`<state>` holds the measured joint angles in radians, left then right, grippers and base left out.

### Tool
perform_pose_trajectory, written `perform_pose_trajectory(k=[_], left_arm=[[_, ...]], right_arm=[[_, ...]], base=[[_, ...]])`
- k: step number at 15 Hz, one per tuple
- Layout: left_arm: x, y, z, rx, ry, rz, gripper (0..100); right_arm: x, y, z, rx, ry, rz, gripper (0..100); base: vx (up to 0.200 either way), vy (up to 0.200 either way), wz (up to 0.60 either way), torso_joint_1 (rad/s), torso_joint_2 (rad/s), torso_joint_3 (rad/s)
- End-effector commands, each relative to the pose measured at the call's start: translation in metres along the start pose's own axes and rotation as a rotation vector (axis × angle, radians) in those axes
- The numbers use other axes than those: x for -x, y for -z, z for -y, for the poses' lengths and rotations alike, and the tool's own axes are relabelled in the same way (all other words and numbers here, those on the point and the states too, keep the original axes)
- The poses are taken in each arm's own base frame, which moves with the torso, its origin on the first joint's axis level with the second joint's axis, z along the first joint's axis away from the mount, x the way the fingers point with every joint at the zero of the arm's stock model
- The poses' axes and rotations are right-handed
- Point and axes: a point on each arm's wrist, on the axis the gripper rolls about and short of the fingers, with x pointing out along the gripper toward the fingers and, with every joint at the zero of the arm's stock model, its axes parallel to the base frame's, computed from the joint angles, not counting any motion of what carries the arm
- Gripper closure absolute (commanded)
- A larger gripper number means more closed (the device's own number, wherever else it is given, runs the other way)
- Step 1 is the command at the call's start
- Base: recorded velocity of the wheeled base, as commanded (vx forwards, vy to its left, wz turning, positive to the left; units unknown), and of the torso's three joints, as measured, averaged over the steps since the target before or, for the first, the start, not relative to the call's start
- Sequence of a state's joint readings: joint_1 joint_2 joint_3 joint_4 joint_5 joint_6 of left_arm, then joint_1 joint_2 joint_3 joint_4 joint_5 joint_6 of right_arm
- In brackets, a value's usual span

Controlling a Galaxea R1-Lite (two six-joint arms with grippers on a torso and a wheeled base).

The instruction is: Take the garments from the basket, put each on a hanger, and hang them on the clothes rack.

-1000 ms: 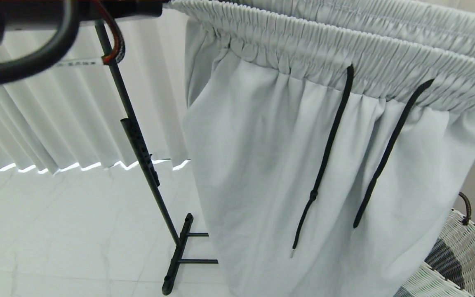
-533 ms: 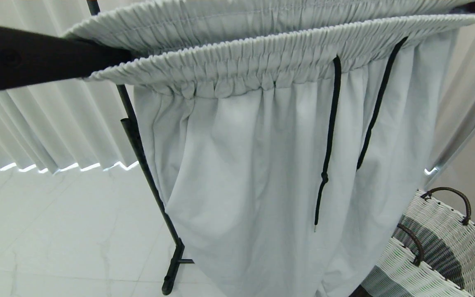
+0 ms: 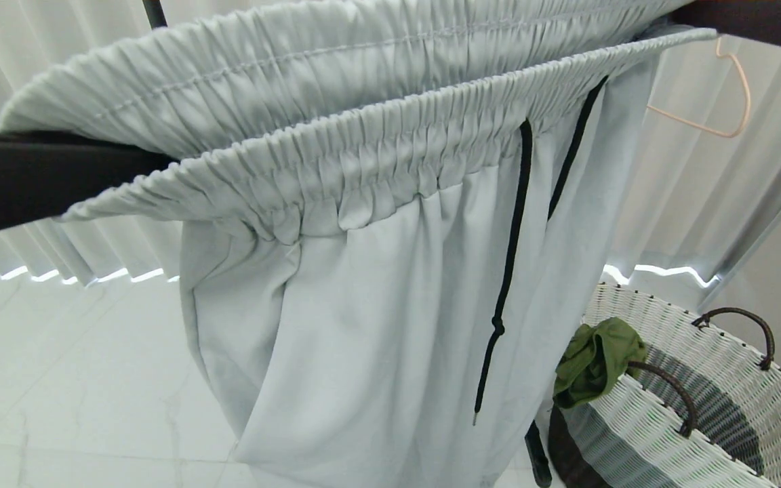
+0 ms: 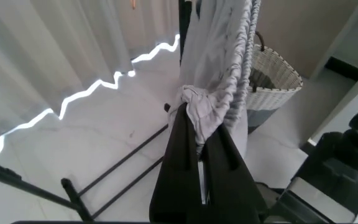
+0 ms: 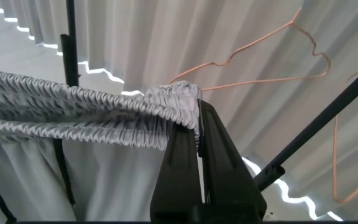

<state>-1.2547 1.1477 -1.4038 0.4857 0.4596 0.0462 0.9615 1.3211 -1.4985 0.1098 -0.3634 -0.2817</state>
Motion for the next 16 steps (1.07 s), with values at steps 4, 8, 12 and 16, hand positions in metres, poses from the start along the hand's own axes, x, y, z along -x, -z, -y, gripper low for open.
perform_pose_trajectory(k=[4,8,12,16], left_arm=[[-0.021,-0.007,-0.019,-0.127,-0.21,0.005,100],[-0.047,-0.022,-0.02,-0.116,-0.273,0.109,100],[-0.045,-0.023,-0.021,-0.115,-0.273,0.118,100],[-0.044,-0.026,-0.021,-0.164,-0.278,0.132,100]], right_arm=[[0.032,-0.001,0.022,0.014,0.04,-0.054,100],[0.044,0.008,0.022,0.024,0.027,-0.085,100],[0.042,0.005,0.022,0.021,0.025,-0.067,100],[0.041,0.006,0.021,0.026,0.025,-0.077,100]], base=[[0.0,0.0,0.0,0.0,0.0,0.0],[0.0,0.0,0.0,0.0,0.0,0.0],[0.0,0.0,0.0,0.0,0.0,0.0],[0.0,0.0,0.0,0.0,0.0,0.0]])
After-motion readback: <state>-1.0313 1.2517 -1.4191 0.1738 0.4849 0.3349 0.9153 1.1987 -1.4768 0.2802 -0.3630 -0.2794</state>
